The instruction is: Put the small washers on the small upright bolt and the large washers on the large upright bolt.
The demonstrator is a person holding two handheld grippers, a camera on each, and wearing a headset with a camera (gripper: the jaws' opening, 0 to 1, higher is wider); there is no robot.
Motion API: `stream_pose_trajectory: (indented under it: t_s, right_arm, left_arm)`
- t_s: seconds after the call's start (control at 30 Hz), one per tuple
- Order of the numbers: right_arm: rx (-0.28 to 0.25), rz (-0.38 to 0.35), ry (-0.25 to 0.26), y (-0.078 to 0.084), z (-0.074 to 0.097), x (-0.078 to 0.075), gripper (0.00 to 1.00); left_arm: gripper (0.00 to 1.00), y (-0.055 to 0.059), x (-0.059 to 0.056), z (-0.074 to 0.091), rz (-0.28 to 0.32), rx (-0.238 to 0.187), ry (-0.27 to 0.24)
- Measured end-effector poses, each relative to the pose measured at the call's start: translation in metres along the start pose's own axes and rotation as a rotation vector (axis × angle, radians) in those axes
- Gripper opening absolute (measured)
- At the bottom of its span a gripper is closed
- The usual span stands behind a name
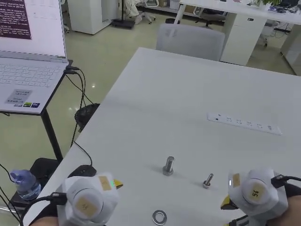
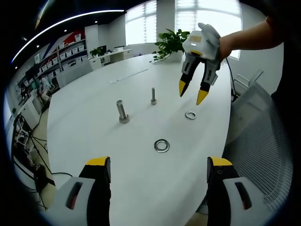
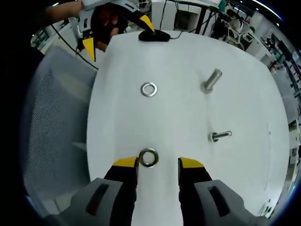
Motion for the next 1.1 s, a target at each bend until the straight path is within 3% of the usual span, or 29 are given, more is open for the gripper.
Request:
stream_pose_trajectory:
  t_s: [0.3,0.63,1.1]
  right_arm:
    - [0.003,-0.001,-0.004,0.003,-0.016,0.014,0.35]
    - [0.027,-0.020,0.002,0.010,-0.034,0.019,0.35]
    - [0.026,-0.061,-0.014,0.018,-0.038,0.025,0.32]
  left_arm:
    - [0.84,0.003,0.001,0.000,-0.001,0.006,0.007]
    - [0.83,0.003,0.002,0.001,0.002,0.005,0.010]
    - [0.81,0.005,0.000,0.000,0.006,0.008,0.017]
Point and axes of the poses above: the centre of the closed fingertips' face, and the gripper's own axes: z roughly backward along the fingers, x roughly to its left, y roughly out of its underside, the point moved 7 cm from there along z, roughly backward along the fingers, and after that the axes turned 15 degrees about y, right-handed, at the moved point
